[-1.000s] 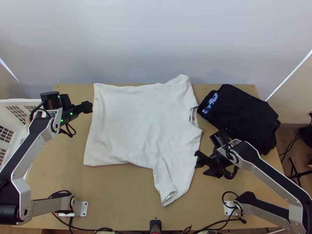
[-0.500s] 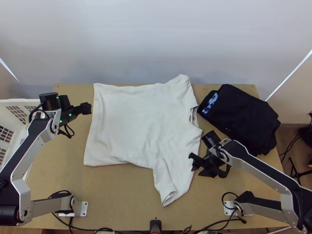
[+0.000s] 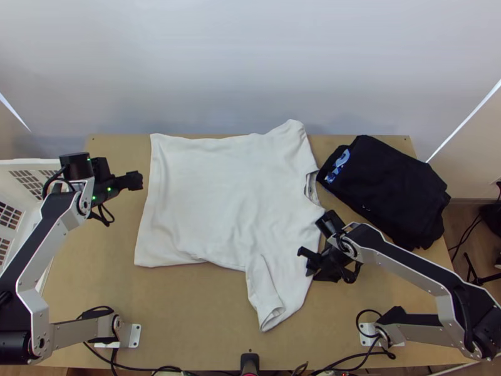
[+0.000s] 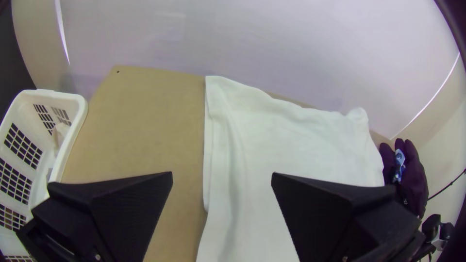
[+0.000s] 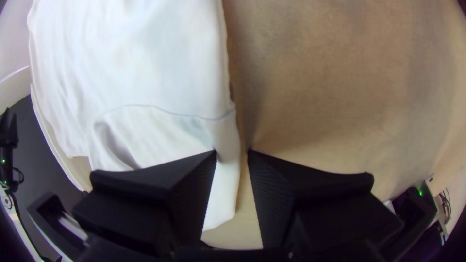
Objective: Fold the t-shirt
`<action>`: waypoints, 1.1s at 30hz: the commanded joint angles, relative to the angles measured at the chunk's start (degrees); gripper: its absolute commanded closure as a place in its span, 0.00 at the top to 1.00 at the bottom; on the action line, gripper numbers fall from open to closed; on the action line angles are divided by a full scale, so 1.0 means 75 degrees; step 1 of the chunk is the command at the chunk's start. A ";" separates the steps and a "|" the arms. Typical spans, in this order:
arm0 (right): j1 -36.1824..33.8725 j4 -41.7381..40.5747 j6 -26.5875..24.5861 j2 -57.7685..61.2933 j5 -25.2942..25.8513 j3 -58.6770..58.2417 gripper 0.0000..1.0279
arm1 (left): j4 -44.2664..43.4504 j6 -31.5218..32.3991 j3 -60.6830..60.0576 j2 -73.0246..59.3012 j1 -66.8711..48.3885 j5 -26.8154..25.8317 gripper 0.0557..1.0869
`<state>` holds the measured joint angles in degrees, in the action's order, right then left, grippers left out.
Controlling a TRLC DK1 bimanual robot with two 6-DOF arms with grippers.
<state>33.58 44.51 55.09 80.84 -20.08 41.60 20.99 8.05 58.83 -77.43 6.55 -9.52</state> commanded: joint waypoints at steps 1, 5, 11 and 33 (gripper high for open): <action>0.0034 -0.0193 -0.0115 0.0143 0.0216 -0.0004 0.17 | 0.0435 -0.0418 -0.0145 0.0199 0.0182 -0.0008 0.96; 0.0034 -0.0181 -0.0103 -0.0021 0.0321 -0.0028 0.09 | 0.2545 -0.1765 0.0031 0.0445 0.0252 -0.0289 0.96; 0.0022 -0.0193 -0.0091 -0.0067 0.0345 -0.0039 0.06 | 0.5966 -0.5632 -0.0496 0.1089 0.0979 -0.1567 0.96; 0.0069 -0.0181 -0.0045 -0.0126 0.0380 -0.0016 0.06 | 0.5357 -0.7109 -0.1480 -0.0563 0.2115 -0.2235 0.95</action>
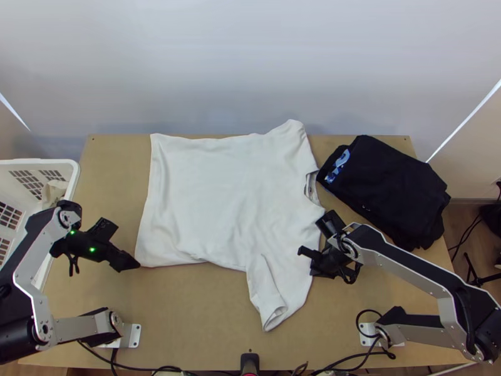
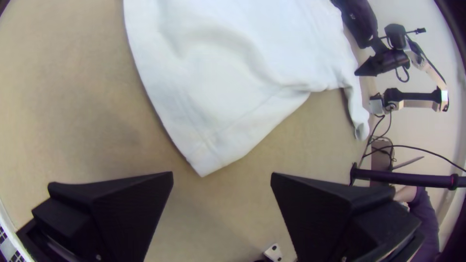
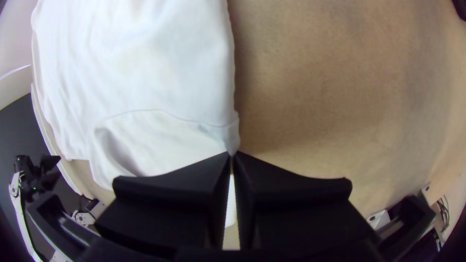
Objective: Fold the t-shirt
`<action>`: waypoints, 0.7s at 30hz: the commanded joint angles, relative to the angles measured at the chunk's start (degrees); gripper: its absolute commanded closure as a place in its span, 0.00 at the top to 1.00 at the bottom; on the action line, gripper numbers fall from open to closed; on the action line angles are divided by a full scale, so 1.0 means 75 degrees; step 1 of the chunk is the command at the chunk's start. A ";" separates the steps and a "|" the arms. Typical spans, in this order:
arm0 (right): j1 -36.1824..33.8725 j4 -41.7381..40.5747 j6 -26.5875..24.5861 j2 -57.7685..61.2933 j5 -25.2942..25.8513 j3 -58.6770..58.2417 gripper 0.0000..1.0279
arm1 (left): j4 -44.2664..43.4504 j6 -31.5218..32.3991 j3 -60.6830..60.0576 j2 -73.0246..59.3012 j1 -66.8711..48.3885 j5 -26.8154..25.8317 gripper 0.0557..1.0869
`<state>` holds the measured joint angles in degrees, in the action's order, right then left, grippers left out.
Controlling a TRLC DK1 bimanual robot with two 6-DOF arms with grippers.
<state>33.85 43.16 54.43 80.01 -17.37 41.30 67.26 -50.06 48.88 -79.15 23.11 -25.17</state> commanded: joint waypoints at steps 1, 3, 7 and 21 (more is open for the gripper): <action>0.0034 0.0000 0.0055 -0.0015 0.0030 0.0036 0.06 | -0.0894 0.0722 -0.0166 -0.0415 -0.0105 -0.0148 0.95; 0.0034 0.0000 0.0055 -0.0027 0.0042 0.0048 0.03 | -0.1094 0.0886 -0.0236 -0.0555 -0.0187 -0.0148 0.95; 0.0022 0.0000 0.0066 -0.0062 0.0077 0.0036 0.03 | -0.1328 0.1038 -0.0377 -0.0661 -0.0293 -0.0148 0.89; 0.0022 0.0000 0.0078 -0.0238 0.0147 0.0013 0.03 | -0.2055 0.1554 -0.0776 -0.0356 -0.0597 -0.0394 0.32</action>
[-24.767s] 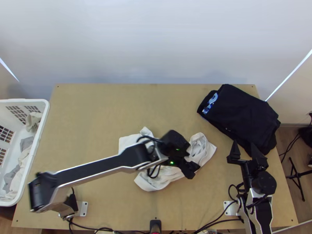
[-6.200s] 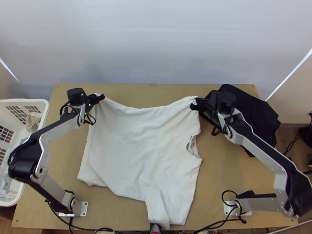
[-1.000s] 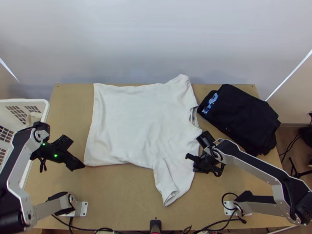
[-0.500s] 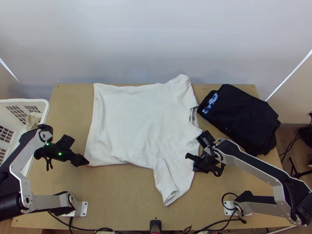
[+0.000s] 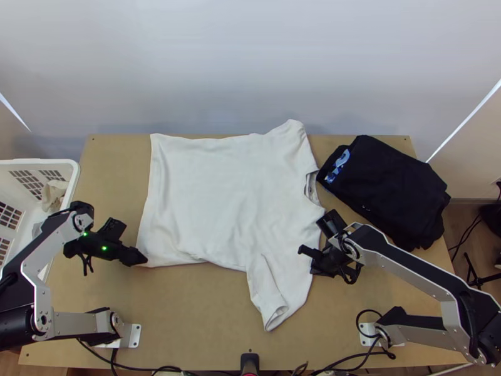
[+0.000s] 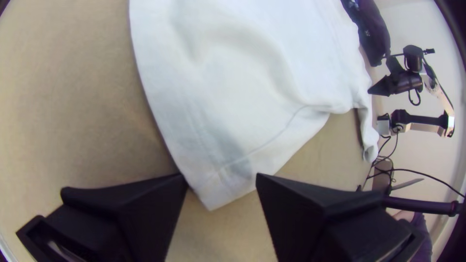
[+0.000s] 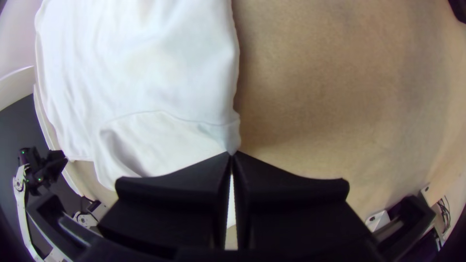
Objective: Fold the t-shirt
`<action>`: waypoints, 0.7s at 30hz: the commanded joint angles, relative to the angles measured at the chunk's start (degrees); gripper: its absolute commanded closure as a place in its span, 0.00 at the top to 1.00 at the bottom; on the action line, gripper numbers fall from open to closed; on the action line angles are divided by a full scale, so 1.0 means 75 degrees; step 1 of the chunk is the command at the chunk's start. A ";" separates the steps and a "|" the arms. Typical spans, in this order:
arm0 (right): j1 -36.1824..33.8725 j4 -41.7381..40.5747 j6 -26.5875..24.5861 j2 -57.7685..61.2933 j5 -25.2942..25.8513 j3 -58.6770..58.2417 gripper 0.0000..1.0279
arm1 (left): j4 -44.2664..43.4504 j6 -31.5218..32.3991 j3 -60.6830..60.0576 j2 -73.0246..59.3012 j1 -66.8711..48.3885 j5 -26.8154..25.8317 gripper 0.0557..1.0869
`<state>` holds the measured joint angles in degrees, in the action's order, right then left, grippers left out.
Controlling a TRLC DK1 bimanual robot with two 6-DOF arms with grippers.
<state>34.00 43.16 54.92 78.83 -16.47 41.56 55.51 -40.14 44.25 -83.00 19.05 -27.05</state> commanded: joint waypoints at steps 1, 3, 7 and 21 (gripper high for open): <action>0.0002 0.0000 0.0014 -0.0092 0.0040 -0.0022 0.03 | -0.0686 0.0243 -0.0181 0.0227 -0.0044 -0.0144 0.20; 0.0002 0.0000 0.0014 -0.0139 0.0063 -0.0010 0.03 | -0.0955 0.0243 -0.0251 0.0391 -0.0009 -0.0144 0.04; -0.0057 0.0011 0.0014 -0.0233 0.0110 0.0037 0.03 | -0.0967 0.0500 -0.0146 0.0579 0.0132 -0.0144 0.04; -0.0654 -0.1266 -0.1732 -0.1838 0.1774 0.1994 0.03 | -0.1190 0.3618 0.1483 0.1516 0.0542 -0.1374 0.04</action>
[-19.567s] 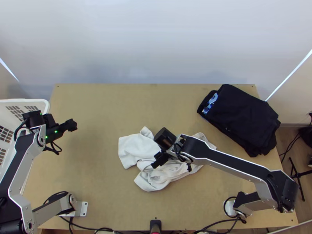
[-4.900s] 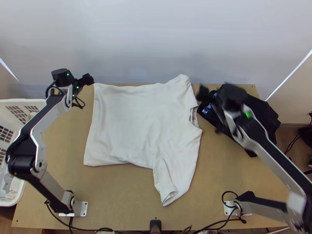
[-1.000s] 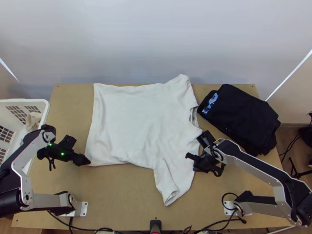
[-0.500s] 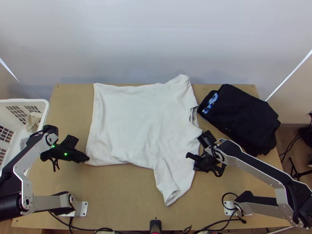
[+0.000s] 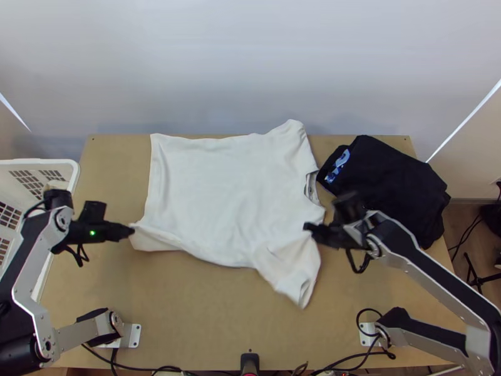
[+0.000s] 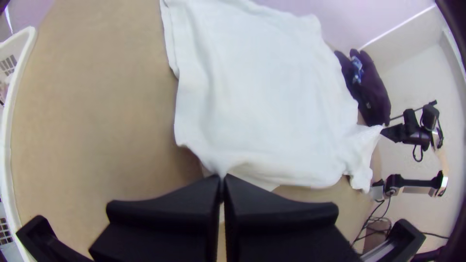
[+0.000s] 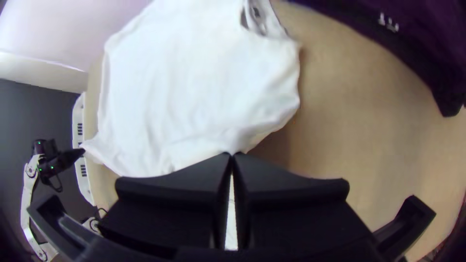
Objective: Fold the t-shirt
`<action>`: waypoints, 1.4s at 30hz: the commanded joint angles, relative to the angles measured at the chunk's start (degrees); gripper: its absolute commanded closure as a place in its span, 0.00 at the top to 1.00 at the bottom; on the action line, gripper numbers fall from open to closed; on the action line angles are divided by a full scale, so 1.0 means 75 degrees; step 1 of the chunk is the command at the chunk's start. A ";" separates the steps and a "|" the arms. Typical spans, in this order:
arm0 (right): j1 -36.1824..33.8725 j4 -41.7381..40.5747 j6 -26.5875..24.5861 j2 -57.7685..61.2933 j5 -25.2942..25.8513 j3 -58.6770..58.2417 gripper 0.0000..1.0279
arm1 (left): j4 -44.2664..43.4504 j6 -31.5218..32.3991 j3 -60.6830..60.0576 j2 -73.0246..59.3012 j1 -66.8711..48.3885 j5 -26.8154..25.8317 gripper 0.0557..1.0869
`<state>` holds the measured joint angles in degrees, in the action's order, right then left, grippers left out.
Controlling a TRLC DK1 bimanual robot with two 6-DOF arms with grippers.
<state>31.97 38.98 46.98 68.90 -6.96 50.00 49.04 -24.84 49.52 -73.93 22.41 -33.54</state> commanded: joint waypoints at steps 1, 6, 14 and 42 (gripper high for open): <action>-0.0430 -0.0838 -0.0780 -0.0550 0.0553 0.0963 0.03 | -0.0503 0.2035 0.0933 0.0318 0.0047 -0.0509 0.04; -0.0442 -0.1530 -0.1061 -0.0609 0.0928 0.1455 0.03 | -0.1476 0.3886 0.1777 0.0295 -0.0364 -0.0497 0.04; -0.0500 -0.3557 -0.2502 0.0024 0.1280 0.2580 0.03 | -0.2507 0.5668 0.3827 -0.0572 -0.0926 -0.0239 0.03; -0.0618 -0.5432 -0.5432 -0.1734 0.1280 0.5943 0.03 | -0.6269 0.5949 0.5199 0.2369 -0.0071 0.3323 0.03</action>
<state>26.13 -6.87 6.72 66.94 2.66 93.10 4.14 19.86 90.21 -66.30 19.29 -10.52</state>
